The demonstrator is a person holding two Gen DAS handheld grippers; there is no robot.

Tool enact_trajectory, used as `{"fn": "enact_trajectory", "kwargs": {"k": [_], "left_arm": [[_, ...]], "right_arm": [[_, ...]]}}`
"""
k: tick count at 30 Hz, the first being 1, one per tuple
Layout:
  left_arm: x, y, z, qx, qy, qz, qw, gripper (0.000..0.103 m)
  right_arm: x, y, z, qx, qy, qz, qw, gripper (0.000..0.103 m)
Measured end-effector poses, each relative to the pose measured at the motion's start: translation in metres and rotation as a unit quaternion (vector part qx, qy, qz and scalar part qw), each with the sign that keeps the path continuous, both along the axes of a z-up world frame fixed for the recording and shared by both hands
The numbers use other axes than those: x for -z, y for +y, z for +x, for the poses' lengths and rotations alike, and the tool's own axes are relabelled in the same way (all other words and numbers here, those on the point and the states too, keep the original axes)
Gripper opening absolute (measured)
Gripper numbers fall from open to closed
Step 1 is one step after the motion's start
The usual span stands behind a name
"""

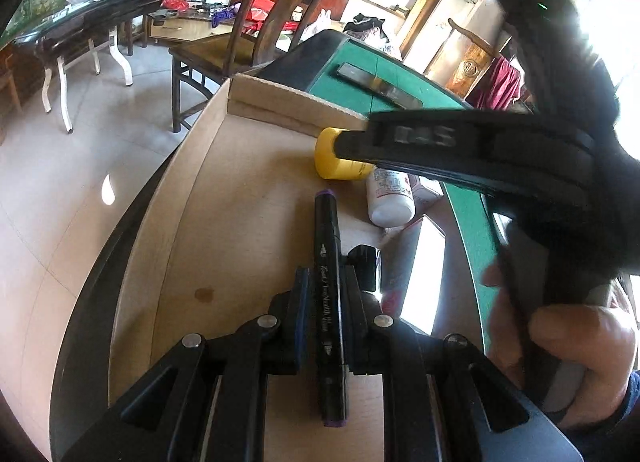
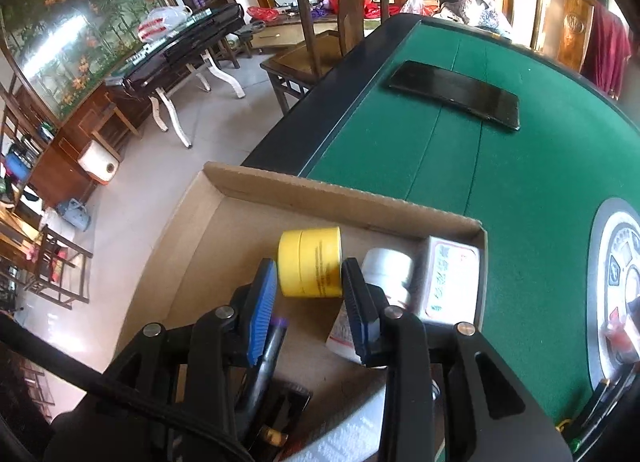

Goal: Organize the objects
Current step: 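Carry the tape roll and marker to the tray and release both inside, then return to the table and grasp another black marker with the left tool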

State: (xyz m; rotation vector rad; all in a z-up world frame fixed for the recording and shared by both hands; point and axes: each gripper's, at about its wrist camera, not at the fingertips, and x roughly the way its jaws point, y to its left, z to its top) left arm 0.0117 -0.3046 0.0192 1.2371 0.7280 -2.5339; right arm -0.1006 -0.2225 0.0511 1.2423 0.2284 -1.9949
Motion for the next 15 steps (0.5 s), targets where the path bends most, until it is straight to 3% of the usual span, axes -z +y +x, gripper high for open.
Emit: {"fn": "enact_trajectory", "kwargs": {"k": [4,11,15], "left_arm": [[-0.009,0.002,0.016,-0.019,0.023,-0.008,0.9995,0.013],[-0.028,0.032,0.041,-0.015,0.061,-0.029,0.9976,0.015],[-0.036,0.066,0.044,0.013,0.074,-0.034,0.9966,0.027]], "right_arm": [[-0.009,0.028,0.011,-0.002,0.006,-0.023,1.0,0.034],[-0.015,0.1,0.045,-0.011,-0.018,-0.119,0.993,0.035],[-0.018,0.142,0.064,-0.02,-0.002,-0.138,0.99,0.041]]}}
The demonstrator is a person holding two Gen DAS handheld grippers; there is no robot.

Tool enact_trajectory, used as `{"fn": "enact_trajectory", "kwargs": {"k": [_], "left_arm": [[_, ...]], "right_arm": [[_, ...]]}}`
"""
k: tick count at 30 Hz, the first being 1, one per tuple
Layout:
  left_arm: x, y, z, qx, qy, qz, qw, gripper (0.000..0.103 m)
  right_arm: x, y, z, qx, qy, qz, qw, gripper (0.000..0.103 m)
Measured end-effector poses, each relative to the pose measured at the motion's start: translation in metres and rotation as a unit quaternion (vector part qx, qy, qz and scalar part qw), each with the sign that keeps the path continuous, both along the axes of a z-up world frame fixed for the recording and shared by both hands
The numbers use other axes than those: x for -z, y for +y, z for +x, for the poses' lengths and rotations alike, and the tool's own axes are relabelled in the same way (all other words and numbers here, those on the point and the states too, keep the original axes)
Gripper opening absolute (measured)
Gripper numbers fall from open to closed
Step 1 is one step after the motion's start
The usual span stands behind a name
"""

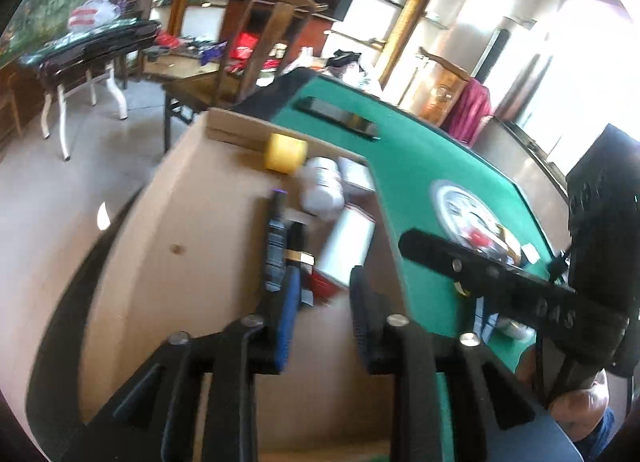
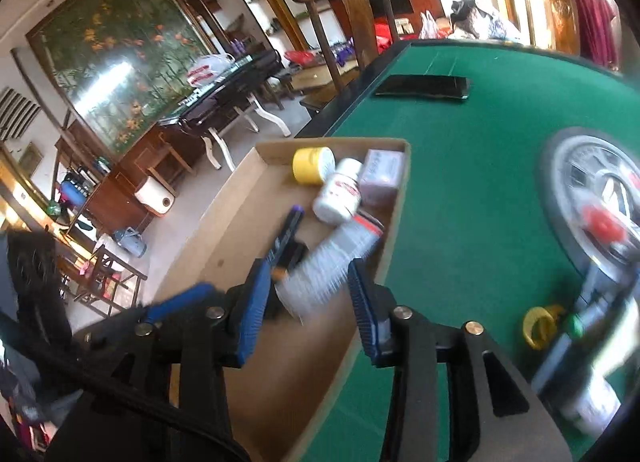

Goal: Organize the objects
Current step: 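Return to the table and grasp another black marker with the left tool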

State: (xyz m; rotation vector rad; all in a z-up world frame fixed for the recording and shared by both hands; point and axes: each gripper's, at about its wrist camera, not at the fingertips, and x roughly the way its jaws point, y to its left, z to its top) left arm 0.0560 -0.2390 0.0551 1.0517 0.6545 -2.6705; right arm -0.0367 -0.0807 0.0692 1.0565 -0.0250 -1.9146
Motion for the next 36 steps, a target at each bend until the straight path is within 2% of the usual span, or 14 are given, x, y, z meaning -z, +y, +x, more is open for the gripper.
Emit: {"fn": "enact_trajectory", "kwargs": {"k": [2,5,8,10,13,16,17,19,25,27,31,32,34,36], "left_arm": [[-0.004,0.023,-0.004,0.021,-0.001,-0.011,0.9997,0.029],[-0.007,0.056,-0.015,0.055,-0.009,-0.025,0.9981,0.029],[-0.007,0.088,-0.027,0.082,-0.022,-0.041,0.9955,0.029],[-0.005,0.108,-0.037,0.098,-0.032,-0.049,0.9935,0.029],[0.0,0.137,-0.053,0.122,-0.042,-0.064,0.9896,0.029],[0.008,0.157,-0.075,0.139,-0.065,-0.084,0.9846,0.029],[0.011,0.162,-0.083,0.146,-0.073,-0.088,0.9826,0.029],[0.017,0.17,-0.094,0.15,-0.087,-0.098,0.98,0.029],[0.031,0.185,-0.119,0.16,-0.11,-0.131,0.9722,0.028],[0.034,0.186,-0.131,0.16,-0.117,-0.129,0.9716,0.028],[0.045,0.182,-0.151,0.135,-0.124,-0.132,0.974,0.026],[0.047,0.178,-0.149,0.129,-0.121,-0.121,0.9768,0.023],[0.049,0.174,-0.14,0.122,-0.121,-0.114,0.9785,0.012],[0.048,0.169,-0.126,0.115,-0.12,-0.103,0.9807,0.012]], "right_arm": [[-0.003,0.031,0.007,0.004,0.012,-0.013,1.0,0.05],[-0.008,0.071,0.008,0.01,0.024,-0.028,0.999,0.051],[-0.011,0.125,-0.005,0.04,0.037,-0.045,0.997,0.057],[-0.01,0.157,-0.017,0.069,0.041,-0.055,0.995,0.058],[0.002,0.207,-0.037,0.114,0.024,-0.092,0.989,0.058],[0.01,0.234,-0.055,0.174,0.005,-0.087,0.981,0.06],[0.01,0.242,-0.058,0.177,-0.005,-0.108,0.978,0.06],[0.01,0.248,-0.063,0.183,-0.021,-0.137,0.973,0.06],[0.016,0.251,-0.065,0.184,-0.037,-0.151,0.971,0.06],[0.019,0.252,-0.066,0.178,-0.039,-0.148,0.972,0.06],[0.031,0.24,-0.068,0.154,-0.056,-0.117,0.979,0.06],[0.035,0.237,-0.068,0.149,-0.058,-0.106,0.981,0.06],[0.041,0.23,-0.067,0.133,-0.064,-0.083,0.986,0.06],[0.046,0.223,-0.066,0.119,-0.068,-0.065,0.988,0.06]]}}
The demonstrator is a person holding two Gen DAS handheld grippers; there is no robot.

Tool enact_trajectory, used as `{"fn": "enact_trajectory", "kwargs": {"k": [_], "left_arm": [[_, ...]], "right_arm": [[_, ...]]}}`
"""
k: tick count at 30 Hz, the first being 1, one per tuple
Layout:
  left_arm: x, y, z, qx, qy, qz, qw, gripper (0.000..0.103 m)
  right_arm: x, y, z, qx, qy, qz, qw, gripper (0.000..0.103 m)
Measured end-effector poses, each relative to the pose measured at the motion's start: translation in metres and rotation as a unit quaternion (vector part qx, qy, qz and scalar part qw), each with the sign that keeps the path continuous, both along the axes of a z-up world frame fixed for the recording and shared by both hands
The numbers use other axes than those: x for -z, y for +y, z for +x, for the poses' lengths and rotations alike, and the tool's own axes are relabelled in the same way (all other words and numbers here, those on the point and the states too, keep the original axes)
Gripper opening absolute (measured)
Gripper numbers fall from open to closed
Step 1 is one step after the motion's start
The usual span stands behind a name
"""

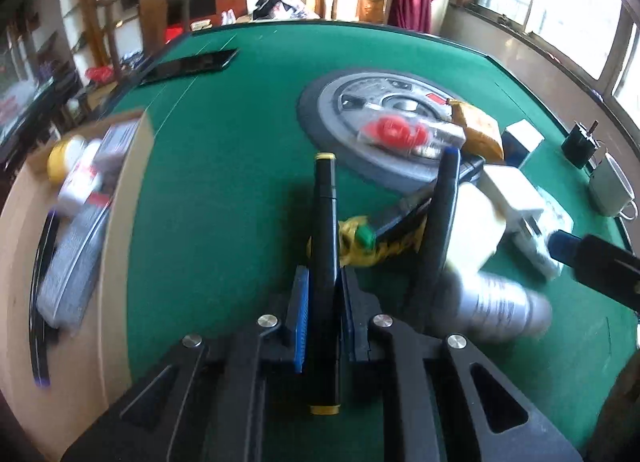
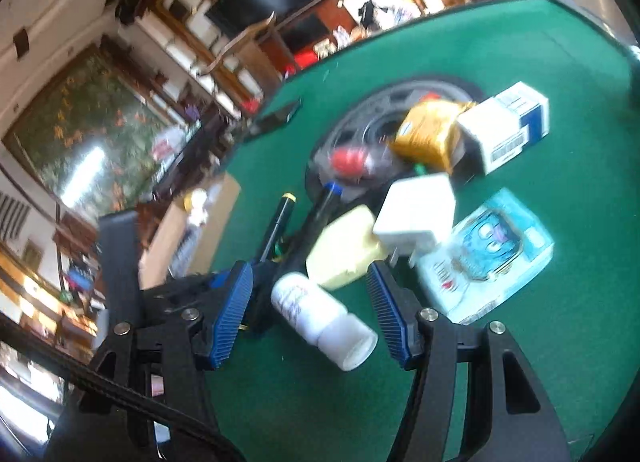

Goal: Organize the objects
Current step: 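Return to the table and grasp another black marker with the left tool, then grasp the tall white bottle with the right tool while the left tool holds the marker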

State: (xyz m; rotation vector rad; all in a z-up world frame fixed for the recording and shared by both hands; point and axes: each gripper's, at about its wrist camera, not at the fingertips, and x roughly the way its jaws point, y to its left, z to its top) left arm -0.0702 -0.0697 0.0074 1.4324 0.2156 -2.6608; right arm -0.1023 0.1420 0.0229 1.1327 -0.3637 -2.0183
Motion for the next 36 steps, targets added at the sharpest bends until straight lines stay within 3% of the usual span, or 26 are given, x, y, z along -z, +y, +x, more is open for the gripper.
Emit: {"fn": "enact_trajectory", "kwargs": {"k": [8,10,12,16,21,24,27,36], "left_arm": [[-0.002,-0.006,0.053,-0.004,0.003,0.02,0.9998,0.012],[-0.003,-0.003,0.057,-0.003,0.004,0.019,0.9998,0.012],[-0.003,-0.002,0.057,-0.004,0.005,0.016,0.9999,0.012],[-0.001,0.0,0.051,-0.011,0.004,0.001,0.9999,0.012],[0.001,0.0,0.035,-0.018,0.01,-0.021,0.9996,0.013],[0.001,-0.002,0.039,-0.021,0.015,-0.013,0.9996,0.012],[0.0,-0.003,0.047,-0.025,0.024,-0.003,0.9994,0.012],[-0.028,0.007,0.067,-0.023,0.072,-0.026,0.9968,0.012]], "right_arm": [[0.008,-0.038,0.022,-0.065,0.058,0.091,0.992,0.059],[0.012,-0.051,0.034,-0.088,0.088,0.126,0.984,0.056],[0.015,-0.06,0.041,-0.107,0.104,0.156,0.976,0.044],[0.027,-0.069,0.042,-0.103,0.116,0.2,0.967,0.043],[0.03,-0.063,0.032,-0.07,0.112,0.193,0.972,0.042],[0.031,-0.063,0.035,-0.073,0.12,0.199,0.97,0.032],[0.028,-0.061,0.036,-0.073,0.112,0.189,0.973,0.032],[-0.004,-0.034,0.034,-0.035,0.123,0.094,0.987,0.032]]}}
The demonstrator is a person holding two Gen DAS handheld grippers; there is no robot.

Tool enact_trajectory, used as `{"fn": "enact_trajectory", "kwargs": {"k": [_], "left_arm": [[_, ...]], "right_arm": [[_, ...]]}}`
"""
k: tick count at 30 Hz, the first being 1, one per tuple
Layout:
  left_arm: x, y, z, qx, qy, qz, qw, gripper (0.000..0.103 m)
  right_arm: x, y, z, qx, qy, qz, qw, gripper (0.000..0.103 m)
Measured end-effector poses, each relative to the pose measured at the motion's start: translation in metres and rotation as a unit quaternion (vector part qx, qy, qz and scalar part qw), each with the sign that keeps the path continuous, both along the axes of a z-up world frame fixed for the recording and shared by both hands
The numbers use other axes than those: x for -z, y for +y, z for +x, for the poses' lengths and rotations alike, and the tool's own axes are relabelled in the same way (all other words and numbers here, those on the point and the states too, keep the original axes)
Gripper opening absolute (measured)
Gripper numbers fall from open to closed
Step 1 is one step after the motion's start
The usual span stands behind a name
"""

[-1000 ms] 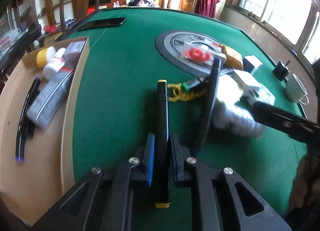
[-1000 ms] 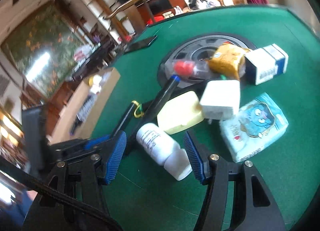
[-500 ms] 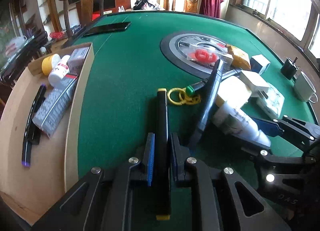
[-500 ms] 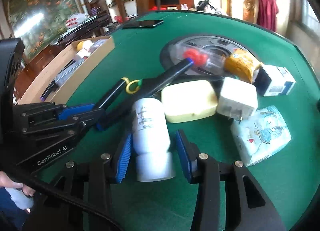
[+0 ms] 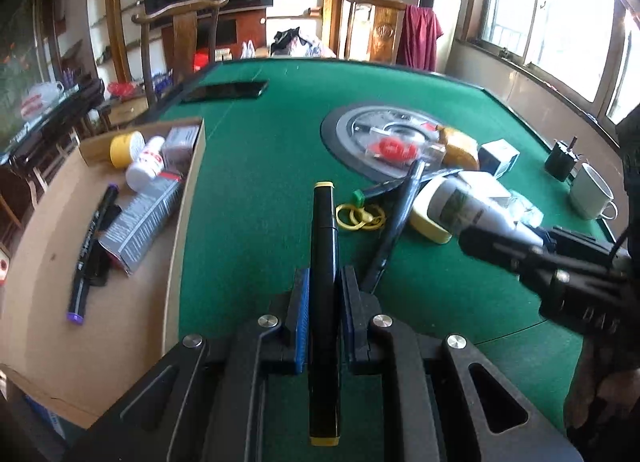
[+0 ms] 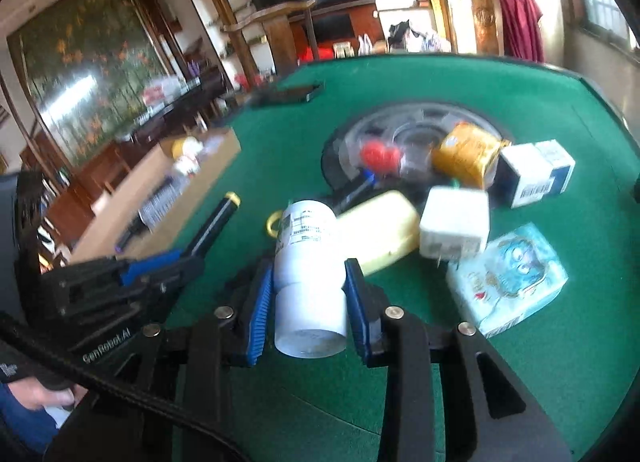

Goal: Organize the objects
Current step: 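Grasp the tall white bottle with the right tool while the left tool holds the marker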

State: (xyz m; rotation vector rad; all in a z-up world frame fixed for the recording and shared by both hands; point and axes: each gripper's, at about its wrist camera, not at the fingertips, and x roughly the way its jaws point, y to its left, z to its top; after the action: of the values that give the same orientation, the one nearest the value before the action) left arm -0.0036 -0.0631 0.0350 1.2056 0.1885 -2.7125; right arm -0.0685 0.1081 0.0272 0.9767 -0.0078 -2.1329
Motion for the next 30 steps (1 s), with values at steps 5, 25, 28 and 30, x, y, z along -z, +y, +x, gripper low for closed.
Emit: {"fn": "enact_trajectory", "kwargs": {"k": [5,25,28,30], "left_arm": [[-0.002,0.006,0.002,0.006,0.003,-0.007,0.9999,0.012],[-0.006,-0.003,0.015,0.003,0.014,-0.002,0.9999,0.012],[-0.009,-0.003,0.017,0.005,0.017,0.0,0.9998,0.012],[-0.011,-0.005,0.018,0.005,0.02,0.002,0.9998,0.012]], "right_arm": [[-0.01,0.004,0.005,0.002,0.019,-0.025,0.999,0.032],[-0.009,-0.008,0.013,-0.006,0.033,-0.018,0.999,0.032],[-0.01,-0.008,0.013,-0.007,0.034,-0.019,0.999,0.032],[-0.01,-0.008,0.014,-0.007,0.035,-0.02,0.999,0.032]]}}
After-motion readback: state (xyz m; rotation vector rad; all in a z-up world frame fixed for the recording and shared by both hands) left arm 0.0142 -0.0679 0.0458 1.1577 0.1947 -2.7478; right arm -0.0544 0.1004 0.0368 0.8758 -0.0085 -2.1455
